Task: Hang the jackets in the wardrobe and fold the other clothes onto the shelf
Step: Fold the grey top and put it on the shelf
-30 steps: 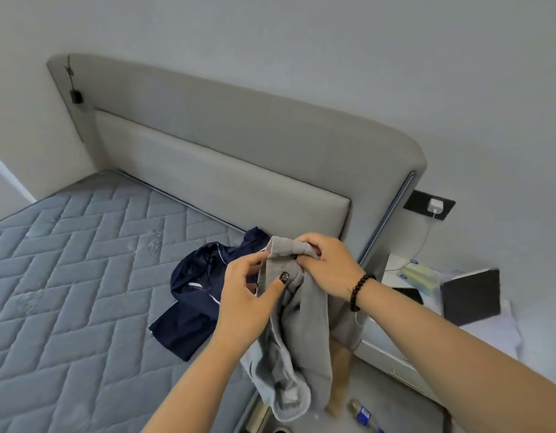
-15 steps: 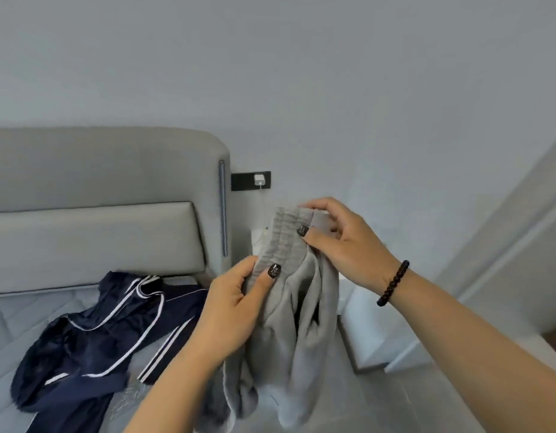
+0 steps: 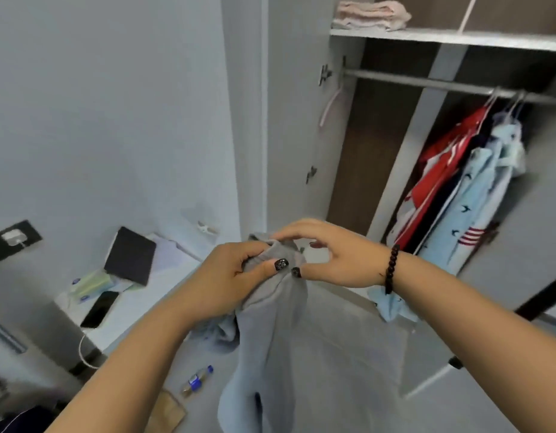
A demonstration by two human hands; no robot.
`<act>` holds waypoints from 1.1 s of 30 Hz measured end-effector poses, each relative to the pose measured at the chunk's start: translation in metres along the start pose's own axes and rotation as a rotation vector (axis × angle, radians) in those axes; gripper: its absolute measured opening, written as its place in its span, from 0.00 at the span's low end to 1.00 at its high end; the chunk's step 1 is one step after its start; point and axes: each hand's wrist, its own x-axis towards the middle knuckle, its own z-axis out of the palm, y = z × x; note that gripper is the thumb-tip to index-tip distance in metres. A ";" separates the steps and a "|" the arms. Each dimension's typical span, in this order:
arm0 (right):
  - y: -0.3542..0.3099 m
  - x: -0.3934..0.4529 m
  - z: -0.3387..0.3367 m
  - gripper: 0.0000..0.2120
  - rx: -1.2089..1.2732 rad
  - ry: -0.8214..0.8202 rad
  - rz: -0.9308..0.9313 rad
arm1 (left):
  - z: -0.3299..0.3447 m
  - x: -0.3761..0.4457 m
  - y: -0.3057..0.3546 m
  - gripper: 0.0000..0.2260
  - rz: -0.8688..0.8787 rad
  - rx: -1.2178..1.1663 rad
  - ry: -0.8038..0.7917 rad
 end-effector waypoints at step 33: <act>0.061 -0.410 -0.174 0.09 0.525 0.704 0.262 | 0.328 0.091 0.132 0.12 0.194 0.414 -0.333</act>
